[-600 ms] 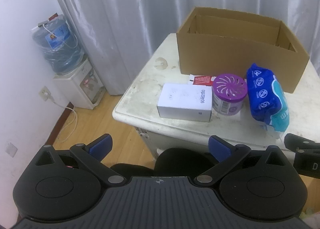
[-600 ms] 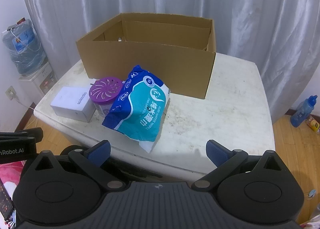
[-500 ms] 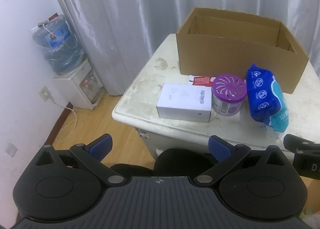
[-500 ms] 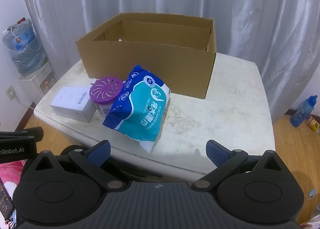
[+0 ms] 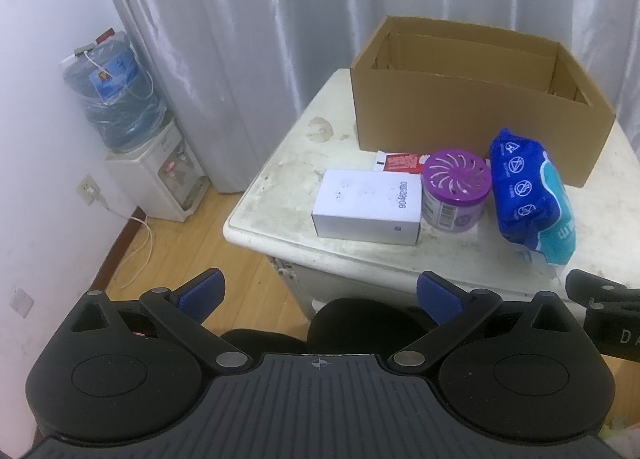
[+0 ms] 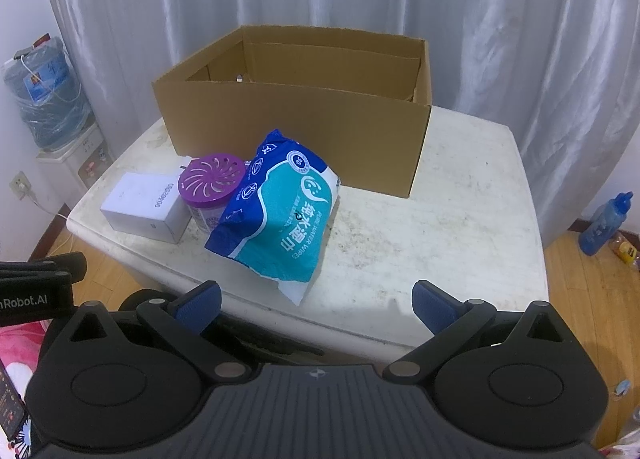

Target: Organize objects

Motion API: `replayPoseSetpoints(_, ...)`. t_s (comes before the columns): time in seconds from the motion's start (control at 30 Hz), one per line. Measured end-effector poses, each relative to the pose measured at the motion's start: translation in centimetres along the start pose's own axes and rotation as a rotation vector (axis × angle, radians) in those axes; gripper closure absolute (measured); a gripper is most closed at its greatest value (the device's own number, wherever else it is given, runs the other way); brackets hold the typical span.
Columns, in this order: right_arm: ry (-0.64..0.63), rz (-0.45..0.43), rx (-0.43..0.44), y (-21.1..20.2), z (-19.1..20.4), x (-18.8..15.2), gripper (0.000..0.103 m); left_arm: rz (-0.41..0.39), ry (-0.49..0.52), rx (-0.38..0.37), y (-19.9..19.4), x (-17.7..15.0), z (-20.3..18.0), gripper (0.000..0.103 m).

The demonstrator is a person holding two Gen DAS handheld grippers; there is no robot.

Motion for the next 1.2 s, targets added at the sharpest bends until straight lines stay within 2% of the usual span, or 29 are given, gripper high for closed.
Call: replayPoseSetpoints(1.2,0.008,0.003,-0.001,0.24,-0.17,-0.27,0.000,0.012,-0.001,0.003,0.37,-0.12,-0.24,0.000)
Point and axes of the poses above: each gripper's, at about its wrist camera, not at the fingertips, and y roughly the way its jaws point, z to its left, x to its top, the point moved 3 cm from there along y, roughly the way its jaws point, and after that the axes turned 15 degrees about -y, right-handed, at the moved point
